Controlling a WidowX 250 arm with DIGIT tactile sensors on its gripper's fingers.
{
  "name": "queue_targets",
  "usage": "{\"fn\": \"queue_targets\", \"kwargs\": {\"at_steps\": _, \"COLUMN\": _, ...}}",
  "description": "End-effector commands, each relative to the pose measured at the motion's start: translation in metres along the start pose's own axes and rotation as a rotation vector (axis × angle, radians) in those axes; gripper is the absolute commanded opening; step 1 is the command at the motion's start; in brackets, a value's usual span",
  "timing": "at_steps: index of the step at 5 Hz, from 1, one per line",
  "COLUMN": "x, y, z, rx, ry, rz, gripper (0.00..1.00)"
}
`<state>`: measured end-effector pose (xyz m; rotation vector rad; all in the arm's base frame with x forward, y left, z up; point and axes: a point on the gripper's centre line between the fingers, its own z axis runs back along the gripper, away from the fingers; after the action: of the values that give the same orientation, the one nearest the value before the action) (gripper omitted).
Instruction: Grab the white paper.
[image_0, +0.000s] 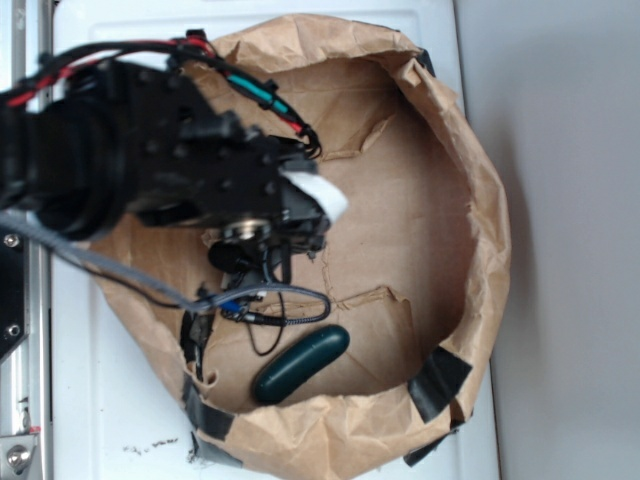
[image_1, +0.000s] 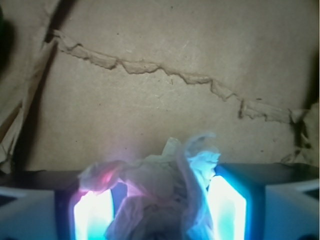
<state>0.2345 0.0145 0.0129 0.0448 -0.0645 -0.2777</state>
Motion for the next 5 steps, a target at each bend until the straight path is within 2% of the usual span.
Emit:
{"fn": "queue_targets", "kwargs": {"at_steps": 1, "x": -0.021, "y": -0.013, "z": 0.004, "rx": 0.011, "ry": -0.053, "rz": -0.015, "gripper": 0.0}}
{"fn": "queue_targets", "kwargs": {"at_steps": 2, "x": -0.004, "y": 0.007, "z": 0.052, "rx": -0.087, "ry": -0.151, "rz": -0.081, "gripper": 0.0}}
{"fn": "queue_targets", "kwargs": {"at_steps": 3, "x": 0.012, "y": 0.016, "z": 0.101, "rx": -0.127, "ry": -0.27, "rz": -0.031, "gripper": 0.0}}
{"fn": "queue_targets", "kwargs": {"at_steps": 4, "x": 0.011, "y": 0.02, "z": 0.151, "rx": -0.136, "ry": -0.322, "rz": -0.015, "gripper": 0.0}}
{"fn": "queue_targets", "kwargs": {"at_steps": 5, "x": 0.008, "y": 0.021, "z": 0.176, "rx": -0.143, "ry": -0.332, "rz": -0.016, "gripper": 0.0}}
